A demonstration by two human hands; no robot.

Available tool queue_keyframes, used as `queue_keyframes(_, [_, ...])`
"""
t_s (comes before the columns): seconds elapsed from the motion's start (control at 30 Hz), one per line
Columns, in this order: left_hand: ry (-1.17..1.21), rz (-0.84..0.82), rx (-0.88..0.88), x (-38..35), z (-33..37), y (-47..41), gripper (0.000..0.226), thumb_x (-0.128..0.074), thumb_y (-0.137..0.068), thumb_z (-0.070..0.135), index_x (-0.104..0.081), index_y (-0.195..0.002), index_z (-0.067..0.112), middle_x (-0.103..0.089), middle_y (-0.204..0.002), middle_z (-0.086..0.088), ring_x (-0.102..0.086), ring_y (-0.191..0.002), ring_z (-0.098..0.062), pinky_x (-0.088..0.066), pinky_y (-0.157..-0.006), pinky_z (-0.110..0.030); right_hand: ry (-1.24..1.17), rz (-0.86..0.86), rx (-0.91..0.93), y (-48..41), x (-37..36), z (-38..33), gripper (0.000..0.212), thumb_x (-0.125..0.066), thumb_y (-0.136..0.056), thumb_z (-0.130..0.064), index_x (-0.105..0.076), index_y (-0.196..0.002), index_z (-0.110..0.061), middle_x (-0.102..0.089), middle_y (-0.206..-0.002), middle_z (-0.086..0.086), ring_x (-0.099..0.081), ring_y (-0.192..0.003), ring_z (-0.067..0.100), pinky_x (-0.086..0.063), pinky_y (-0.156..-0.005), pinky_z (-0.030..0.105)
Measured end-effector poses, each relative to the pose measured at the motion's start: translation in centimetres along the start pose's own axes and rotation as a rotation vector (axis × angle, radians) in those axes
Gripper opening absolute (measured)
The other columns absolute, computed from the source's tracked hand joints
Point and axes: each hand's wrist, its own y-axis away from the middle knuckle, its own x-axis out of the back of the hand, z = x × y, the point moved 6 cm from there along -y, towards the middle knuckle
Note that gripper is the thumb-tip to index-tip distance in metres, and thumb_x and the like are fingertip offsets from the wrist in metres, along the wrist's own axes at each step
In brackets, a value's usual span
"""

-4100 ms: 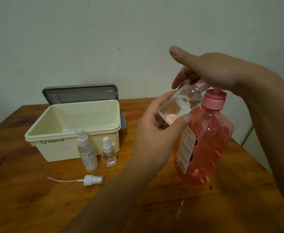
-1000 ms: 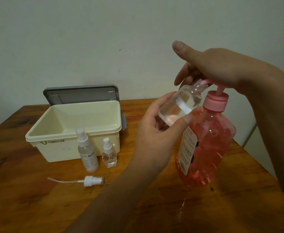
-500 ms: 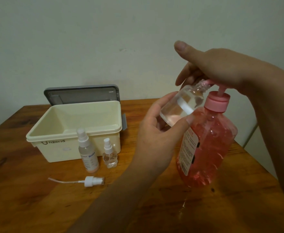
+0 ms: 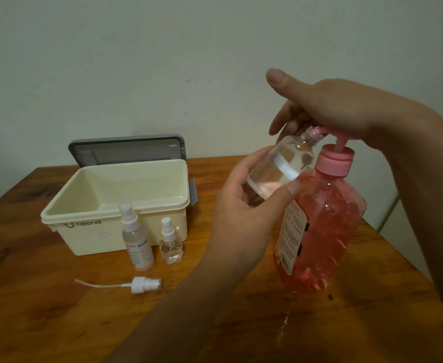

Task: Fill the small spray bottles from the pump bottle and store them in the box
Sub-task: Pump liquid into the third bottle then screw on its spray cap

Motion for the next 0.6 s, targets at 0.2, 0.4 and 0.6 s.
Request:
queue_keyframes(0.2, [-0.099,0.019,-0.018,0.18,0.05,-0.01,0.043,-0.074,-0.079,0.029,-0.055,-0.110,0.052,-0.062,-0.117,0.021,-0.058,-0.110,-0.001,-0.053,-0.082,-0.020,0.033,-0.011,-0.016,0.00,-0.05,-0.06,0.082,-0.022,-0.084,-0.082,-0.077,-0.090,-0.022,-0.073,-0.091,-0.003,-0.068,-0.091,0.022,-0.045,-0.071,0.030])
queue_keyframes(0.4, [-0.094,0.003,0.008,-0.05,0.07,0.03,0.043,-0.074,-0.080,0.026,-0.054,-0.110,0.051,-0.062,-0.115,0.021,-0.060,-0.104,0.002,-0.053,-0.073,-0.011,0.021,0.006,-0.024,0.01,0.59,-0.28,0.082,-0.023,-0.083,-0.084,-0.077,-0.089,-0.022,-0.076,-0.089,-0.003,-0.070,-0.091,0.021,-0.047,-0.068,0.033])
queue_keyframes(0.6, [-0.051,-0.014,0.031,-0.45,0.29,0.07,0.048,-0.073,-0.082,0.019,-0.055,-0.123,0.036,-0.064,-0.113,0.018,-0.062,-0.095,0.009,-0.050,-0.066,-0.006,0.039,0.004,-0.053,-0.09,0.74,-0.18,0.083,-0.024,-0.081,-0.085,-0.077,-0.089,-0.022,-0.076,-0.090,-0.004,-0.070,-0.091,0.023,-0.049,-0.067,0.034])
